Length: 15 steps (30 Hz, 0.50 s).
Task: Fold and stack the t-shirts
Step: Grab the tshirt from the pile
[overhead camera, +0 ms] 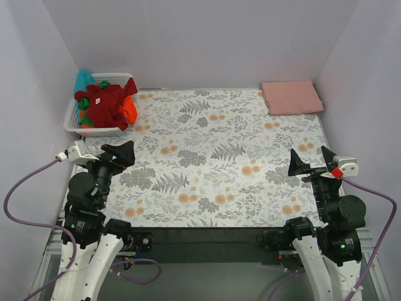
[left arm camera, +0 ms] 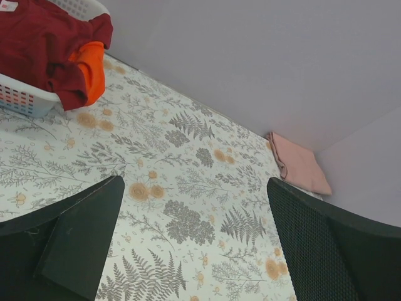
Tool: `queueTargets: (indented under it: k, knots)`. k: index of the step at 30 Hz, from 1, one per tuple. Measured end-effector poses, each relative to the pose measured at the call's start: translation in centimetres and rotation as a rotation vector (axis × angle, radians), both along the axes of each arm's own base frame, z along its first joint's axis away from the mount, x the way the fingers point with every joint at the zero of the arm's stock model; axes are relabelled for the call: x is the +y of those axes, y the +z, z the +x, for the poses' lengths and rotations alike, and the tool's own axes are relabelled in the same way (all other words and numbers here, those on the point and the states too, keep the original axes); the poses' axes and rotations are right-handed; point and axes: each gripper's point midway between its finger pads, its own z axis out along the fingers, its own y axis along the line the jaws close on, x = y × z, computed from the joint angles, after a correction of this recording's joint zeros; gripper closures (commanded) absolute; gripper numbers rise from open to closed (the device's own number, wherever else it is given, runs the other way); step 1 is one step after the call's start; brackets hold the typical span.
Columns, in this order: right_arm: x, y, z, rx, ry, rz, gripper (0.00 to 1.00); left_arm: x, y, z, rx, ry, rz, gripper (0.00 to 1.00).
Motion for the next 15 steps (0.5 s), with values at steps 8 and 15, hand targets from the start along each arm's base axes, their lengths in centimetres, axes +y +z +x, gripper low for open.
queueTargets:
  k: [8,15]
  knots:
    - [0.6,-1.9,0.8,0.049,0.025,0.066,0.02,-0.4,-2.3,2.2,0.112,0.017,-0.023,0.02]
    - [2.8,-6.8,2.6,0.196,0.112,0.115,0.02,-2.8,-6.7,8.3,0.398,-0.008,-0.021,0.02]
